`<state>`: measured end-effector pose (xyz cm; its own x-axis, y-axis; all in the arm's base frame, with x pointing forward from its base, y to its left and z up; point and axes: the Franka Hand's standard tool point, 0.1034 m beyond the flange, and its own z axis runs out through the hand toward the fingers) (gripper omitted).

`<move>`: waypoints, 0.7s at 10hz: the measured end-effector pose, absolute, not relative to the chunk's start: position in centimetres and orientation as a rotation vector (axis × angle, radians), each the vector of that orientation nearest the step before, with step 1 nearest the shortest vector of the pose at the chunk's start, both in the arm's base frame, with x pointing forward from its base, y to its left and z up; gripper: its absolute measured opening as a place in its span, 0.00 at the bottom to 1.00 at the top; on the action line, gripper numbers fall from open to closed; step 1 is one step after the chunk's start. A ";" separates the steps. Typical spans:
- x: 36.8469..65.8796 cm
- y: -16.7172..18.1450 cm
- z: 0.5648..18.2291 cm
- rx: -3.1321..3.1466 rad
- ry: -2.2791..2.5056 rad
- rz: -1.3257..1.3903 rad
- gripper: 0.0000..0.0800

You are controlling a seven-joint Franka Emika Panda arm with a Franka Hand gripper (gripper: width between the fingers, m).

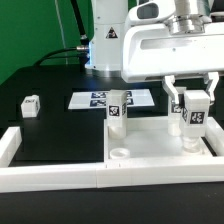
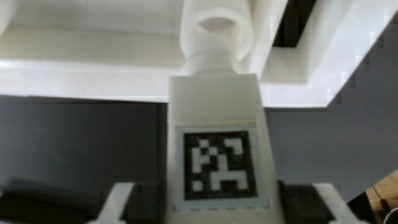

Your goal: Assemble square table

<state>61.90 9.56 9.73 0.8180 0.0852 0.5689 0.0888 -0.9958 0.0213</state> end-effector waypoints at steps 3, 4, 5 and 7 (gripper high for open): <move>61.4 9.8 8.4 -2.999 -0.154 -0.911 0.36; 61.4 9.9 8.2 -2.999 -0.157 -0.910 0.36; 61.4 9.8 8.1 -2.997 -0.157 -0.921 0.36; 61.4 9.8 8.1 -2.997 -0.157 -0.924 0.37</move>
Offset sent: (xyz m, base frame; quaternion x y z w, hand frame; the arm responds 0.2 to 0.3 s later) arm 0.0000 0.0048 -0.0104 -0.0012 0.0094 0.0035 0.9999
